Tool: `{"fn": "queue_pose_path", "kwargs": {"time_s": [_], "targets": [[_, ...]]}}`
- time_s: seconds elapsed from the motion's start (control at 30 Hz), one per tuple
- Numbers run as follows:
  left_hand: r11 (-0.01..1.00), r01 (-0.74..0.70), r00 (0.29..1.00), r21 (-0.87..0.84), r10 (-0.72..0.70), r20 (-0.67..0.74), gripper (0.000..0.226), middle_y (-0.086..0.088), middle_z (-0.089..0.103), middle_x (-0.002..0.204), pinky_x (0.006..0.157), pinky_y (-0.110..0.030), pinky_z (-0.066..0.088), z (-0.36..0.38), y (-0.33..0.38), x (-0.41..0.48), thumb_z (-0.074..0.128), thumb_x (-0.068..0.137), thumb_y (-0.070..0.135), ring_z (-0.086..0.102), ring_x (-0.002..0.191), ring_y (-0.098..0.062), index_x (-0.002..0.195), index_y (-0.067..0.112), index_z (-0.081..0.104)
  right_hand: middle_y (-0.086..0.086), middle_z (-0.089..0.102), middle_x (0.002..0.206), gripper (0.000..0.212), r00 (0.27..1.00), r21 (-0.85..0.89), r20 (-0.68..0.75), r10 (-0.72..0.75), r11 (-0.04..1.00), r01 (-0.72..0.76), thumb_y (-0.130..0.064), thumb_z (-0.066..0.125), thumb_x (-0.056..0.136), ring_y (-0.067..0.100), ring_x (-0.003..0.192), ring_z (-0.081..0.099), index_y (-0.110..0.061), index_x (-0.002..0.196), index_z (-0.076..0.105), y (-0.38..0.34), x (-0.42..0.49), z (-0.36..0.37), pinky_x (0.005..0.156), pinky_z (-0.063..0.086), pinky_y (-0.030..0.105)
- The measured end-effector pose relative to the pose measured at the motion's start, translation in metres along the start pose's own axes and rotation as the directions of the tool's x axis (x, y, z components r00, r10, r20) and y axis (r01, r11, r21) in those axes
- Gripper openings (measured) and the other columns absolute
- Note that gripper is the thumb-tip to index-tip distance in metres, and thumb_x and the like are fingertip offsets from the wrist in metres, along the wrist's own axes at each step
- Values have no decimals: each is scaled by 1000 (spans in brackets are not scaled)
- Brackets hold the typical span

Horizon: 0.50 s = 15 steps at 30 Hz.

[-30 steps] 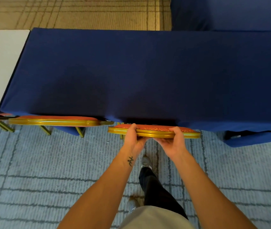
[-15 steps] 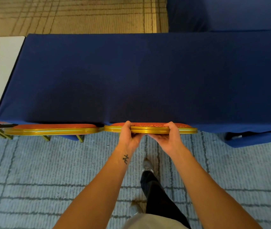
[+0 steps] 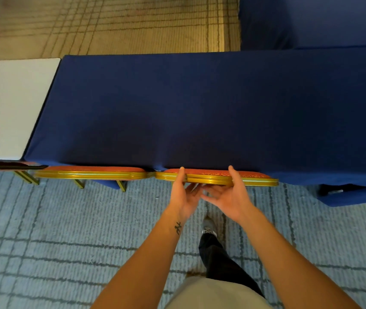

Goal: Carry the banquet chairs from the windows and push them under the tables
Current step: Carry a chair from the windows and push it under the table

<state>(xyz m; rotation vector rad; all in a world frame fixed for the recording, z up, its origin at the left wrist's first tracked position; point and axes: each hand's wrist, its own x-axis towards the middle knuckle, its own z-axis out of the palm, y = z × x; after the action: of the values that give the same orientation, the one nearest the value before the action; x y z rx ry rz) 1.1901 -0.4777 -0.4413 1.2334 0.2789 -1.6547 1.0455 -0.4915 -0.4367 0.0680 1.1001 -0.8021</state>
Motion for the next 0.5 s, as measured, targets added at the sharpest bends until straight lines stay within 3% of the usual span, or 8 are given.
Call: {"fn": "queue_pose_path", "kwargs": {"time_s": [0.07, 0.17, 0.23, 0.5], "targets": [[1000, -15, 999, -2, 15, -28, 49, -16, 65, 128, 89, -40, 56, -11, 6, -12, 60, 100, 48, 64, 120, -28, 133, 11, 61, 20, 68, 128, 62, 998, -64, 31, 47, 997, -45, -57, 65, 91, 35, 120, 66, -12, 133, 63, 12, -4, 12, 103, 47, 63], [995, -84, 995, -58, 80, -68, 50, -19, 59, 140, 107, -39, 48, -36, 24, -31, 56, 103, 41, 57, 131, -29, 141, 8, 55, 17, 68, 131, 65, 990, -158, 84, 117, 982, -102, -58, 60, 94, 29, 124, 63, -7, 134, 60, 27, -11, 33, 107, 46, 58], [984, -141, 985, -109, 129, -111, 51, -19, 62, 137, 110, -41, 46, -59, 39, -47, 53, 105, 38, 57, 132, -32, 145, 7, 48, 15, 65, 135, 68, 975, -246, 124, 185, 958, -151, -57, 56, 96, 26, 125, 62, -4, 138, 55, 41, -13, 51, 107, 47, 54], [898, -349, 936, -267, 320, -148, 50, -19, 66, 134, 104, -46, 50, -142, 77, -143, 51, 106, 36, 62, 127, -33, 146, 6, 47, 20, 67, 131, 52, 922, -429, 268, 279, 892, -145, -42, 48, 103, 31, 118, 66, -3, 136, 56, 116, -44, 125, 94, 52, 45]]}}
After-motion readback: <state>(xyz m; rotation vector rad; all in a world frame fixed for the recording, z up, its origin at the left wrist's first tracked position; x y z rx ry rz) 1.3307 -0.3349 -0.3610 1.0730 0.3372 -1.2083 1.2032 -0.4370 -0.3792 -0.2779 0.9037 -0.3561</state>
